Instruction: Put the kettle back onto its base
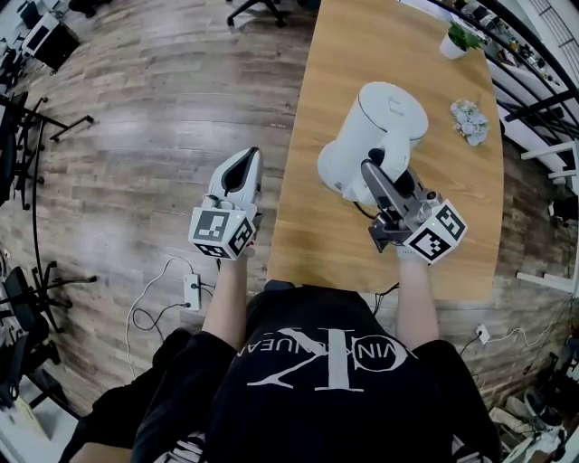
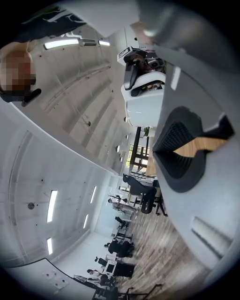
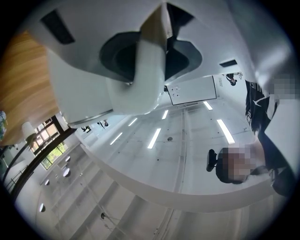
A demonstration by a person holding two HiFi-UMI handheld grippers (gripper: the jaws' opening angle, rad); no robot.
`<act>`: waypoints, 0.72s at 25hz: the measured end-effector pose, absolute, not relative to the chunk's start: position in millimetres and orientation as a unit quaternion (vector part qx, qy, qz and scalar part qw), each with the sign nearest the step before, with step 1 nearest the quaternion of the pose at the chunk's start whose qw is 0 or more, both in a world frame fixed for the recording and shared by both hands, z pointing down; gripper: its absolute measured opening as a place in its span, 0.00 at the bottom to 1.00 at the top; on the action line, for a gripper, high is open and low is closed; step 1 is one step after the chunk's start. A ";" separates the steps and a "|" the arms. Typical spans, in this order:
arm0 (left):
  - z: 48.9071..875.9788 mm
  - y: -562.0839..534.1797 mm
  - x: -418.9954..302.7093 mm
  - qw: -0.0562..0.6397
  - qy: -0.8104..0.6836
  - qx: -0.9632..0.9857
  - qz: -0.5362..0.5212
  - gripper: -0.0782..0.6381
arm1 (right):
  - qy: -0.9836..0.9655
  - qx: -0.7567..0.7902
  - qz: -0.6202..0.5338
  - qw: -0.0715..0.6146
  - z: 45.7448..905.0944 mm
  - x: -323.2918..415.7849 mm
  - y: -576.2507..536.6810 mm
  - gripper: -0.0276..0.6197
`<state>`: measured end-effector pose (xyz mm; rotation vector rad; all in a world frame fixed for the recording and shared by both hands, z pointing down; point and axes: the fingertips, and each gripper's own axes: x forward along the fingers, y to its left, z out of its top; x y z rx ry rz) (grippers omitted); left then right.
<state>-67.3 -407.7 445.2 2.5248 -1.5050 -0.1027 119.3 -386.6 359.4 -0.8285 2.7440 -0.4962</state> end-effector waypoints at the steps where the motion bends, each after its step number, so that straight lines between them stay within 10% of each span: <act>1: 445.9 -405.5 -66.8 0.102 -0.511 0.853 -0.034 0.12 | 0.937 -0.282 -0.170 0.116 360.2 119.6 -386.5 0.26; 18: 450.9 -396.2 -73.0 0.109 -0.529 0.841 -0.029 0.12 | 0.954 -0.253 -0.137 0.084 372.9 106.0 -385.0 0.26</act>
